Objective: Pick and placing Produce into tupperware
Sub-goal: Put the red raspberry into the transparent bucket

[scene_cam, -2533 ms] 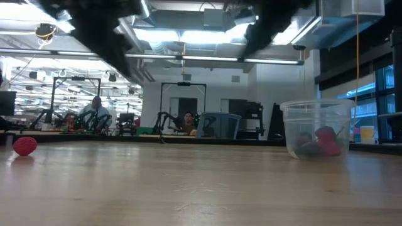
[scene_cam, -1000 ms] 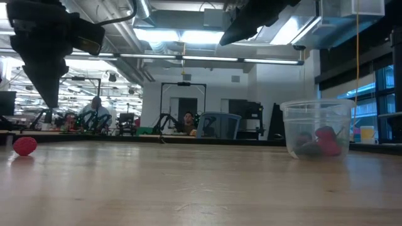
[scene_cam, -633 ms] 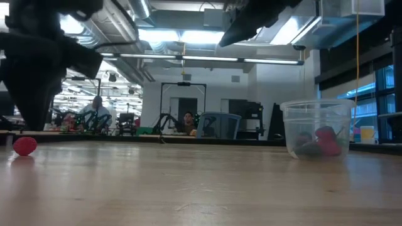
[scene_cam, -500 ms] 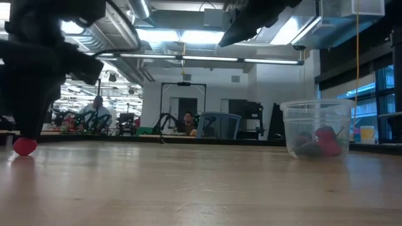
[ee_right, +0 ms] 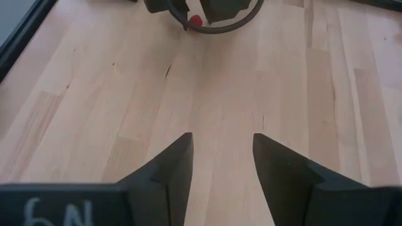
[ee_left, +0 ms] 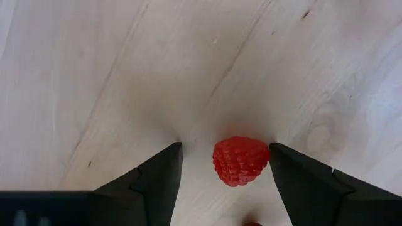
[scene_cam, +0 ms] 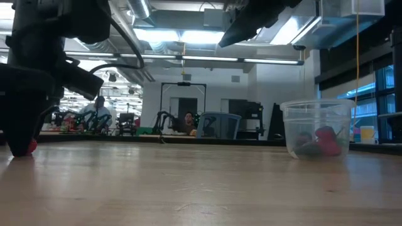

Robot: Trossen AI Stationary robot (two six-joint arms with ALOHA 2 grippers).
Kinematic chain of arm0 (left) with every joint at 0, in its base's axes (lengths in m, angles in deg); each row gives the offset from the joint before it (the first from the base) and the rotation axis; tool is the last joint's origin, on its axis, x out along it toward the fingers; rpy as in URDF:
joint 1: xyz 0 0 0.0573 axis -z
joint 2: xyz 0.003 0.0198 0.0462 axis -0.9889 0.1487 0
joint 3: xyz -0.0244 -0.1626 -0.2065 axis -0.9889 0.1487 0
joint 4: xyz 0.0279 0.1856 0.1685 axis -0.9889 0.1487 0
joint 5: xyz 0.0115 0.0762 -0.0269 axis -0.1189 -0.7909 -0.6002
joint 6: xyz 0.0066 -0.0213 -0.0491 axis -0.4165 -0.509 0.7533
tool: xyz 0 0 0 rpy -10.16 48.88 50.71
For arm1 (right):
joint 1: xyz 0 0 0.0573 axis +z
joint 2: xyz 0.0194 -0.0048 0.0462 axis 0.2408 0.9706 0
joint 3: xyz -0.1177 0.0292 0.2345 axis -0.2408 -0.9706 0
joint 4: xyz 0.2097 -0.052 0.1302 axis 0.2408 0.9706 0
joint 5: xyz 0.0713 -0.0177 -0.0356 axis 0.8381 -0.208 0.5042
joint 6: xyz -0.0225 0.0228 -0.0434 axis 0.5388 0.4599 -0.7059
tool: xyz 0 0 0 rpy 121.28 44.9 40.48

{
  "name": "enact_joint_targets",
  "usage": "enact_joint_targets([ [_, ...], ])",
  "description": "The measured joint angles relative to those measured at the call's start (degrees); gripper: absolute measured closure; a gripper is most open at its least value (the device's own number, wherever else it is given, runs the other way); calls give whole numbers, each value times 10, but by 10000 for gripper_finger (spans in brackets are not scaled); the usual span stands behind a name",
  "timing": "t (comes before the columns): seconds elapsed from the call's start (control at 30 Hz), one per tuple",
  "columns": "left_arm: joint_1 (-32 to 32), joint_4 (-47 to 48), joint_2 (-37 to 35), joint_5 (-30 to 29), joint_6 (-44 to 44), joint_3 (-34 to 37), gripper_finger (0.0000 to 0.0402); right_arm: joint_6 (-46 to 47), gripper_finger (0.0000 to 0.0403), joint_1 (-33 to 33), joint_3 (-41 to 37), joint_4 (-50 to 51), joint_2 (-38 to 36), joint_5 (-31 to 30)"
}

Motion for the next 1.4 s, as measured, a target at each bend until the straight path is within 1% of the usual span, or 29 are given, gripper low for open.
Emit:
enact_joint_targets([
  [0.13,0,-2,0,-1,-1,0,187,1,236,0,0,0,0,0],
  [0.43,0,-6,1,-3,-1,1,257,1,236,0,0,0,0,0],
  [0.57,0,-5,2,-3,-1,1,280,2,236,0,0,0,0,0],
  [0.77,0,-5,2,-4,-15,-1,290,2,236,0,0,0,0,0],
  [0.87,0,4,3,-10,-52,-15,288,5,236,0,0,0,0,0],
  [0.9,0,5,1,-20,-70,-18,288,14,236,0,0,0,0,0],
  [0.97,-2,1,-3,-50,-99,-33,289,52,236,0,0,-1,0,0],
  [1.03,-4,7,-17,-87,-127,-47,289,110,236,-4,0,-9,1,1],
  [1.1,-7,20,-29,-137,-158,-58,288,151,236,-8,0,-12,1,0],
  [1.17,-9,21,-47,-206,-195,-69,285,165,236,-14,0,-12,1,0],
  [1.3,-8,16,-75,-354,-265,-82,286,161,236,-25,0,-20,1,0],
  [1.4,-7,-22,-88,-457,-338,-85,288,153,236,-30,0,-63,1,0],
])
